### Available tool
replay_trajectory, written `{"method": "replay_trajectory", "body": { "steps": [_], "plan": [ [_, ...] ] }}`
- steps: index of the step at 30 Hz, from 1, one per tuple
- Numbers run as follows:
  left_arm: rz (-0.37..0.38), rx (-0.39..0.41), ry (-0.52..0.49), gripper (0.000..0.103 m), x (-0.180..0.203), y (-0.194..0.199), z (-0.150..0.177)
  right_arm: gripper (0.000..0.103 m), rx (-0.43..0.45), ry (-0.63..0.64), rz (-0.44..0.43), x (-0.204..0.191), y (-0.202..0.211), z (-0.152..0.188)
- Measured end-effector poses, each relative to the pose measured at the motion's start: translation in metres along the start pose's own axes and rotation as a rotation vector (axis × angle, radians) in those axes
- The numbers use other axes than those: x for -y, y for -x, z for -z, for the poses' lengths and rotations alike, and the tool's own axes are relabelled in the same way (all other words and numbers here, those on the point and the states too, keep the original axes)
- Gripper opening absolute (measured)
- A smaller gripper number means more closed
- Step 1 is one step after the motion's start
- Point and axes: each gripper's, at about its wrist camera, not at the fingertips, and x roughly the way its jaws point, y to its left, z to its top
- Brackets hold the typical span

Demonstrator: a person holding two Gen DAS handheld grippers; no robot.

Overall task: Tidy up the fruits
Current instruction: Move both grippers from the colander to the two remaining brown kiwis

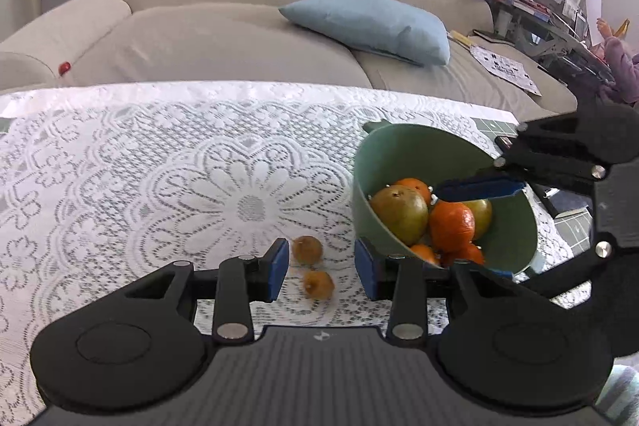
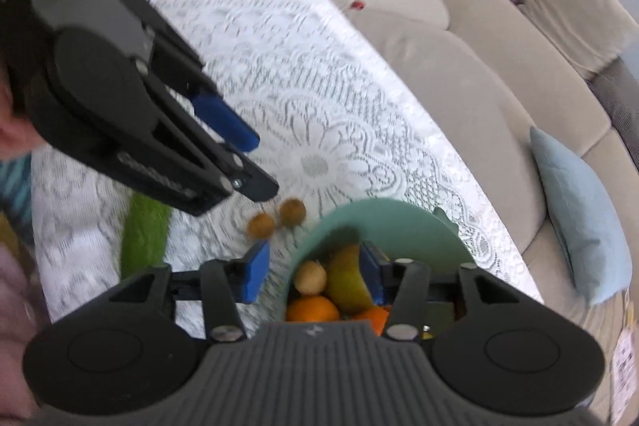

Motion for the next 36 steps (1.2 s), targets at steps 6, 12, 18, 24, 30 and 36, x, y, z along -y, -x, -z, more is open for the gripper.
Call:
{"method": "replay_trajectory", "body": {
  "steps": [6,12,18,24,30,36],
  "plan": [
    [-0.030,0.038,-0.025,0.045,-0.011,0.005,0.010,0.052,0.099,-0.213,0.029,-0.017,0.003,0.006],
    [-0.082,0.075,-0.034,0.046,-0.026,0.006,0.020,0.052,0.130,-0.365,0.075,-0.042,-0.012,0.014],
    [-0.098,0.083,-0.009,0.057,-0.042,0.002,0.030,0.052,0.156,-0.476,0.139,-0.065,-0.026,0.015],
    [-0.082,0.061,0.007,0.057,-0.054,-0.004,0.038,0.051,0.180,-0.582,0.158,-0.075,-0.034,0.018],
    [-0.068,0.066,0.006,0.057,-0.059,-0.009,0.048,0.047,0.159,-0.652,0.173,-0.074,-0.048,0.024],
    [-0.070,0.087,0.030,0.057,-0.061,-0.015,0.053,0.043,0.144,-0.712,0.210,-0.071,-0.062,0.036]
  ]
}}
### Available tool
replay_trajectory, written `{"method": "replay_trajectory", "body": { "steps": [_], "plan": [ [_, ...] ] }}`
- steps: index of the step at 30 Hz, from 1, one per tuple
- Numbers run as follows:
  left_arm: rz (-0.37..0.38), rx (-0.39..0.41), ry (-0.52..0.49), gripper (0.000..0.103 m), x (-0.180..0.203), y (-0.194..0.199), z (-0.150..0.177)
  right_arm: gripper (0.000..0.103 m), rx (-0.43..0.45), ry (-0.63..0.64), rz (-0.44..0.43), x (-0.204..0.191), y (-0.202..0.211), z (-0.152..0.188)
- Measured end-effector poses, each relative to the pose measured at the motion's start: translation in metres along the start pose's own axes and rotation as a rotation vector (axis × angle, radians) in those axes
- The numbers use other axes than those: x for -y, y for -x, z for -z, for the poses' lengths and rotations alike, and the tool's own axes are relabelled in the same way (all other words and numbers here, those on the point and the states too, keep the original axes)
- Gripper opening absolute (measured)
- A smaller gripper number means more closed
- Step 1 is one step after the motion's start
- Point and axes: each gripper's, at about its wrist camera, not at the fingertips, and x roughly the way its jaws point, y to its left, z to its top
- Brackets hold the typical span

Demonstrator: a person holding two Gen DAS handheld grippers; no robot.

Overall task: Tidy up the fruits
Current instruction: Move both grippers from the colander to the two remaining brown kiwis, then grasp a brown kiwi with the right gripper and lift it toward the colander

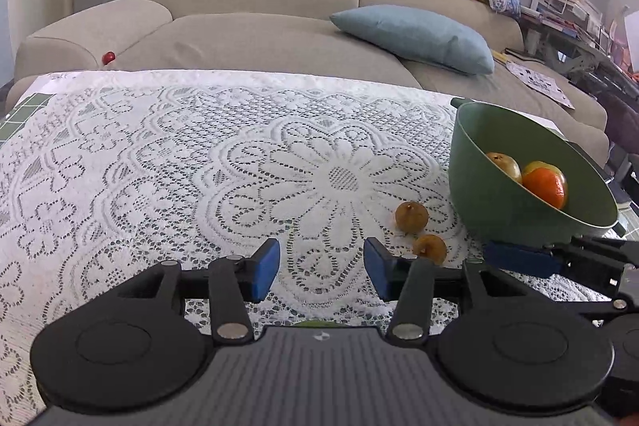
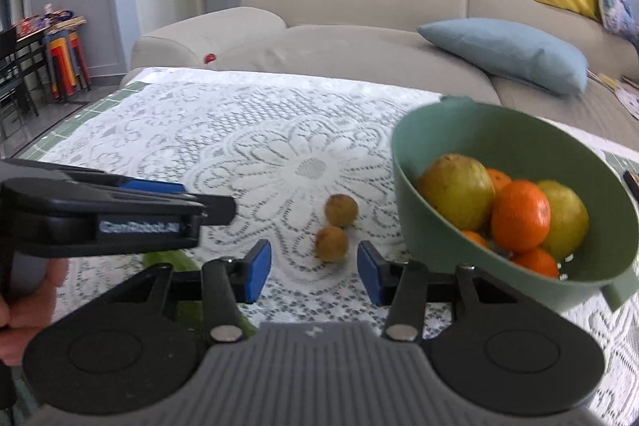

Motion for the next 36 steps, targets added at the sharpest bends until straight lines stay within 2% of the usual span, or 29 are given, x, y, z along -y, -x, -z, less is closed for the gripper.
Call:
{"method": "replay_trajectory", "body": {
  "steps": [7,9,17,23,31,36],
  "plan": [
    [0.012,-0.002,0.009,0.057,0.003,-0.008,0.002,0.041,0.008,-0.054,0.011,0.007,-0.012,0.003],
    [0.009,-0.001,0.022,0.057,0.002,-0.009,0.001,0.034,-0.001,-0.072,-0.004,0.007,-0.018,0.001],
    [-0.010,0.000,0.061,0.056,-0.005,-0.011,0.000,0.030,0.002,-0.070,-0.003,0.001,-0.032,-0.004],
    [-0.031,-0.022,0.081,0.055,-0.012,-0.013,0.001,0.018,0.003,-0.047,0.018,0.002,-0.037,-0.003],
    [-0.039,-0.023,0.082,0.055,-0.012,-0.011,0.002,0.018,0.015,-0.014,0.003,0.000,-0.031,-0.002],
    [-0.041,-0.009,0.073,0.054,-0.012,-0.004,-0.001,0.018,0.054,0.085,-0.006,-0.012,-0.017,-0.003]
  ]
}}
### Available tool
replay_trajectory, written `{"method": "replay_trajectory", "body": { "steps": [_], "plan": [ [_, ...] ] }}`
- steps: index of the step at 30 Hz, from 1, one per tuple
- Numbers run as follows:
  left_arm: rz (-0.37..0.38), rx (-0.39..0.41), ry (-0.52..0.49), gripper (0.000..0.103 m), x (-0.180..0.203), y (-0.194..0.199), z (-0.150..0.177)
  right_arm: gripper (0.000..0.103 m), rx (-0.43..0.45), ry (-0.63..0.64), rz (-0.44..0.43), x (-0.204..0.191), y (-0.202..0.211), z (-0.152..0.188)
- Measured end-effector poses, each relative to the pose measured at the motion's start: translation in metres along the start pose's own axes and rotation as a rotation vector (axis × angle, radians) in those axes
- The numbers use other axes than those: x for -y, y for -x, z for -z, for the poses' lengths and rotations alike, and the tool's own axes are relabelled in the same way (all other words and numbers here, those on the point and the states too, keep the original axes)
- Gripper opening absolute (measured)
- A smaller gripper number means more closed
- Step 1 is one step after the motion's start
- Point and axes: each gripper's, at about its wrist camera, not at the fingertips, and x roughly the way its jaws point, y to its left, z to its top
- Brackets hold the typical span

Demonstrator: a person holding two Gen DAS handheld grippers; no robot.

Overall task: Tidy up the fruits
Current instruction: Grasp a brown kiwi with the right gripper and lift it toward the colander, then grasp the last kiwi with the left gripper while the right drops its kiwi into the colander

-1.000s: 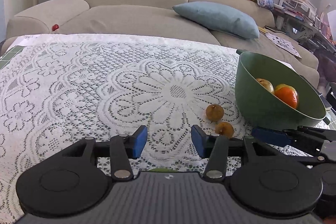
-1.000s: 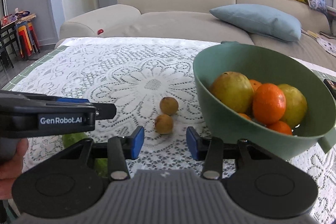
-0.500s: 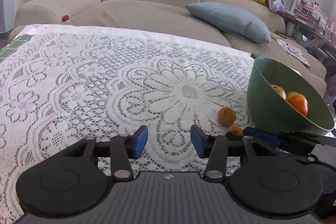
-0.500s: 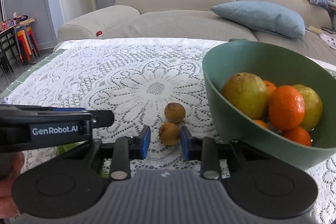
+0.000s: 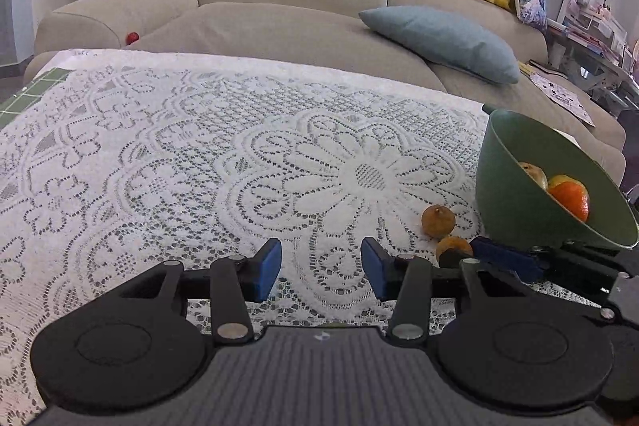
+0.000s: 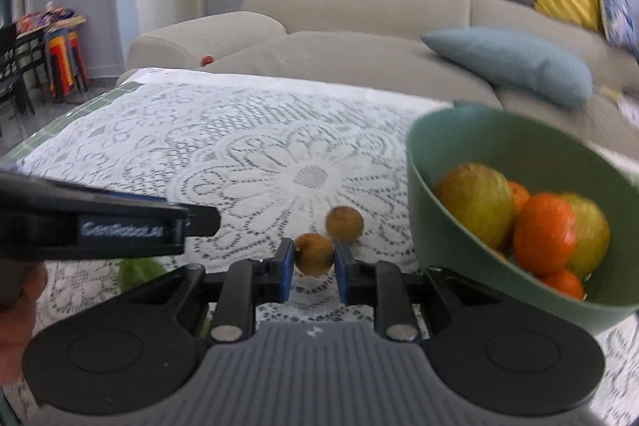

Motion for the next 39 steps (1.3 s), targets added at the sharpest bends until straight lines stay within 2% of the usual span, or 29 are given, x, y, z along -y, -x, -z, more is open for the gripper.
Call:
{"method": "replay_trajectory", "body": {
  "steps": [7,13,17,26,33,39],
  "plan": [
    [0.012,0.013,-0.016,0.054,0.004,0.008,-0.005,0.017,0.038,0.125,-0.042,-0.007,0.023,-0.013],
    [0.027,0.007,-0.008,0.053,0.008,0.009,-0.009,0.018,0.022,0.196,-0.113,0.006,0.037,-0.032],
    [0.033,0.006,-0.032,0.052,0.018,0.009,-0.011,0.018,0.035,0.175,-0.133,0.027,0.043,-0.050],
    [0.084,-0.006,-0.123,0.050,0.048,-0.001,-0.016,0.018,0.005,0.093,-0.137,0.083,0.032,-0.080],
    [0.104,-0.042,-0.196,0.049,0.069,-0.021,-0.016,0.018,0.004,-0.025,-0.085,0.130,0.026,-0.080],
    [0.085,-0.078,-0.259,0.046,0.083,-0.044,-0.017,0.018,-0.035,-0.101,-0.084,0.154,0.014,-0.070]
  ]
}}
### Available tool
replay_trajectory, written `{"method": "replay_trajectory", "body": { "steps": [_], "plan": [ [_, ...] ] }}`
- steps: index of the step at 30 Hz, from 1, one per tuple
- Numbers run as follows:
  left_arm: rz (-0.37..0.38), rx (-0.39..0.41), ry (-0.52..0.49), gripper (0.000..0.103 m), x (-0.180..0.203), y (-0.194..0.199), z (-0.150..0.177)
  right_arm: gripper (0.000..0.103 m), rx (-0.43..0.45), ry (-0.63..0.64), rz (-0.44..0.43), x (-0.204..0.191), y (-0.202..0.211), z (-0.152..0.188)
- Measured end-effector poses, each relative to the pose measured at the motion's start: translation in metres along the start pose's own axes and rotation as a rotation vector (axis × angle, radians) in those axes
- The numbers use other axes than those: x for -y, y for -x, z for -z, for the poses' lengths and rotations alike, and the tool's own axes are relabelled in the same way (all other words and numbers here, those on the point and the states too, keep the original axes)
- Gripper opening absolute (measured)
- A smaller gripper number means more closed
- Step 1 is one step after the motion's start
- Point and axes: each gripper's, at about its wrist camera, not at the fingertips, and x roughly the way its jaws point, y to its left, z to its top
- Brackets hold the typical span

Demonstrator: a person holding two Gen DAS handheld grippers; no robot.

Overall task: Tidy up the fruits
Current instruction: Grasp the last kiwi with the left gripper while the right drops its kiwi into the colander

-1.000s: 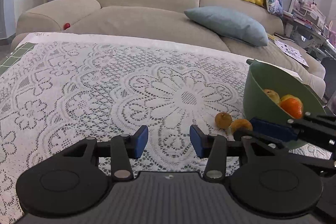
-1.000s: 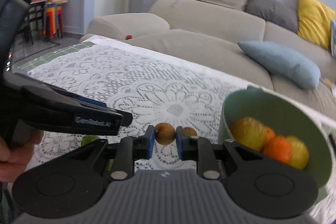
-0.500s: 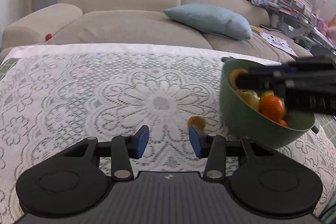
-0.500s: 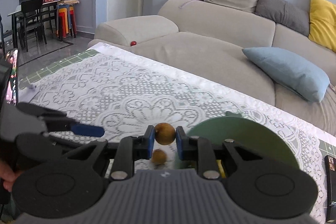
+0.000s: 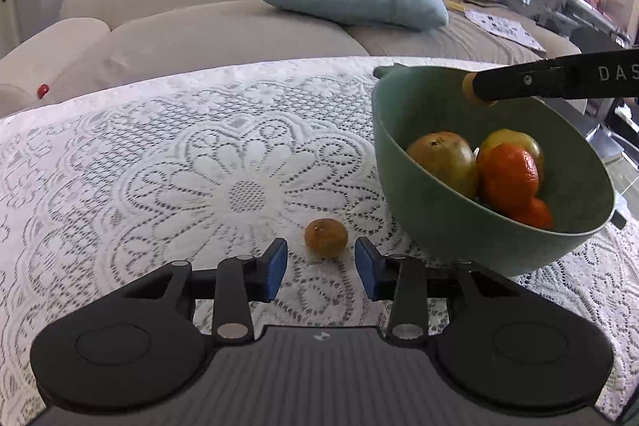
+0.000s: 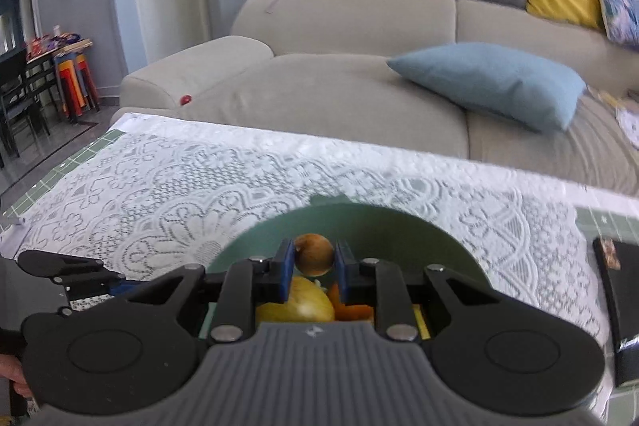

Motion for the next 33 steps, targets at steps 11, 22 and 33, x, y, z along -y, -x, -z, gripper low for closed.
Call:
{"method": "replay_trajectory", "body": {
  "steps": [11,22,33],
  "plan": [
    [-0.002,-0.039,-0.007,0.038,-0.004,-0.022,-0.005,0.018,-0.052,-0.061,-0.027,0.018,-0.025,0.004],
    [0.015,-0.042,0.033,0.030,-0.005,-0.025,-0.007,0.018,-0.087,-0.048,-0.018,0.013,-0.043,0.006],
    [0.000,-0.005,0.130,0.030,-0.024,-0.005,-0.023,0.018,-0.102,-0.039,-0.025,0.010,-0.051,0.003]
  ]
}}
